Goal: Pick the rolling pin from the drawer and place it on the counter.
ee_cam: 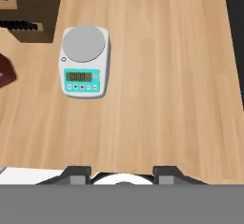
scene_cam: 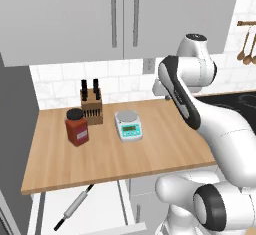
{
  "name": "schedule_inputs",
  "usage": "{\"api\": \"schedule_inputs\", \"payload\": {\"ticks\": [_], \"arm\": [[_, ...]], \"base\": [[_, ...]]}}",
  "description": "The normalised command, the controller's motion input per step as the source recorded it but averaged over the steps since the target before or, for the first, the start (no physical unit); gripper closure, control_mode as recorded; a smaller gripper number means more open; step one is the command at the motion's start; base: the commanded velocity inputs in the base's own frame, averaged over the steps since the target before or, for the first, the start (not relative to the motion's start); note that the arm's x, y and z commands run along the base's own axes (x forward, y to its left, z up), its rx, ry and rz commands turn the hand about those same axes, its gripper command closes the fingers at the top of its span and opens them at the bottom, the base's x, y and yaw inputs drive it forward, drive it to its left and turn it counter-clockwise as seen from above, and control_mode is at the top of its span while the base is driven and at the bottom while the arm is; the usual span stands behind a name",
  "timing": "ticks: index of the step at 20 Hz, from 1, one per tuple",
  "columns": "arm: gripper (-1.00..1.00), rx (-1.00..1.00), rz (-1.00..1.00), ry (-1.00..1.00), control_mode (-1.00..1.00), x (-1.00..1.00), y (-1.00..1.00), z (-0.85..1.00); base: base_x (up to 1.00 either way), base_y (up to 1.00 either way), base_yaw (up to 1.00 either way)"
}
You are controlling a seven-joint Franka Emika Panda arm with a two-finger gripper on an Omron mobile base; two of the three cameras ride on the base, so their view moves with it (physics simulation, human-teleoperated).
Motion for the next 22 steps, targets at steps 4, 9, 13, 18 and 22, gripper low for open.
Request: {"api": "schedule_inputs", "payload": {"ticks": [4,9,13,18,22], "arm": [[-1.0,0.0,0.04,-0.04,-1.0,-0.34,0.21,0.0],[-1.0,0.01,0.11,-0.02,-1.0,-0.63,0.93,-0.16],[-1.0,0.04,0.11,0.0,-1.0,-0.5,0.95,-0.32],[-1.0,0.05,0.04,0.08,-1.0,-0.38,0.91,-0.3],[-1.0,0.02,0.03,0.06,-1.0,-0.47,0.78,-0.48]], "base": [[0.0,0.0,0.0],[0.0,0.0,0.0],[0.0,0.0,0.0],[0.0,0.0,0.0],[0.0,0.0,0.0]]}}
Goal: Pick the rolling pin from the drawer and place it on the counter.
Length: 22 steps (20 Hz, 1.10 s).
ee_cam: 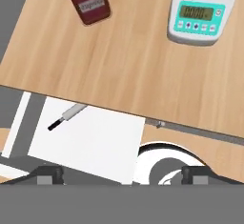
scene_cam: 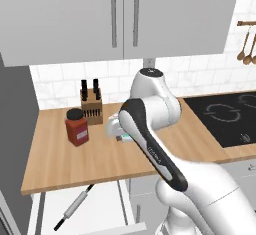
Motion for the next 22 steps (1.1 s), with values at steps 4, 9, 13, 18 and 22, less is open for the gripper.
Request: {"api": "schedule_inputs", "payload": {"ticks": [4,9,13,18,22], "arm": [[-1.0,0.0,0.06,0.03,-1.0,-0.69,0.53,-0.47],[-1.0,-0.07,0.06,0.03,-1.0,-0.7,0.46,-0.58],[-1.0,-0.09,0.02,0.08,-1.0,-0.33,0.44,-0.7],[-1.0,-0.03,0.0,0.14,-1.0,0.0,0.28,-0.65],[-1.0,0.0,0.0,0.05,-1.0,0.01,0.39,-0.52]], "base": [[0.0,0.0,0.0],[0.0,0.0,0.0],[0.0,0.0,0.0],[0.0,0.0,0.0],[0.0,0.0,0.0]]}}
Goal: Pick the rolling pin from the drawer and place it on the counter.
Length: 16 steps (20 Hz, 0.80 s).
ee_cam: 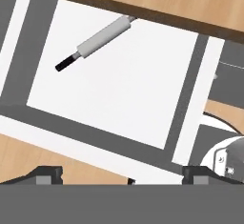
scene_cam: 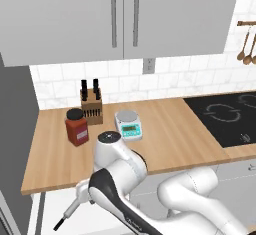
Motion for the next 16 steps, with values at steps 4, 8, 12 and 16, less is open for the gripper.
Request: {"api": "schedule_inputs", "payload": {"ticks": [4,8,12,16], "arm": [[-1.0,-0.04,-0.03,0.0,-1.0,0.0,0.49,-0.41],[-1.0,-0.05,-0.13,0.12,-1.0,0.0,0.29,-0.34],[-1.0,-0.06,-0.13,0.13,-1.0,0.04,0.23,-0.44],[-1.0,-0.01,-0.06,0.14,-1.0,0.02,0.01,-0.34]], "base": [[0.0,0.0,0.0],[0.0,0.0,0.0],[0.0,0.0,0.0],[0.0,0.0,0.0]]}}
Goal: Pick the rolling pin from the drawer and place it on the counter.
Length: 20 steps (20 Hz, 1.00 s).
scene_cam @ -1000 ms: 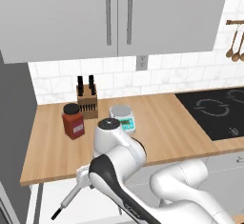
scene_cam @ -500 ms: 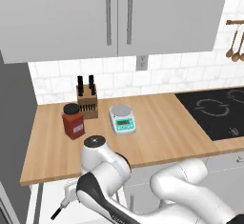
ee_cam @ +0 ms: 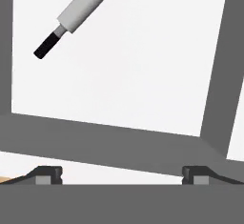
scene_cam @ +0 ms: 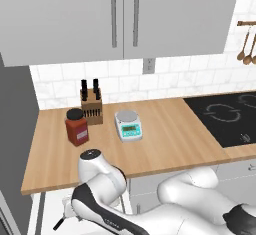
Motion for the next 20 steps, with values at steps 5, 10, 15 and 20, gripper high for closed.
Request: {"api": "schedule_inputs", "payload": {"ticks": [5,10,15,20], "arm": [[-1.0,0.0,-0.06,0.1,-1.0,0.0,-0.02,-0.22],[-1.0,-0.01,-0.04,0.0,-1.0,-0.12,0.0,-0.22],[-1.0,-0.07,-0.01,0.0,-1.0,-0.15,0.1,-0.27],[-1.0,-0.01,0.0,0.0,-1.0,0.0,0.0,-0.09]], "base": [[0.0,0.0,0.0],[0.0,0.0,0.0],[0.0,0.0,0.0],[0.0,0.0,0.0]]}}
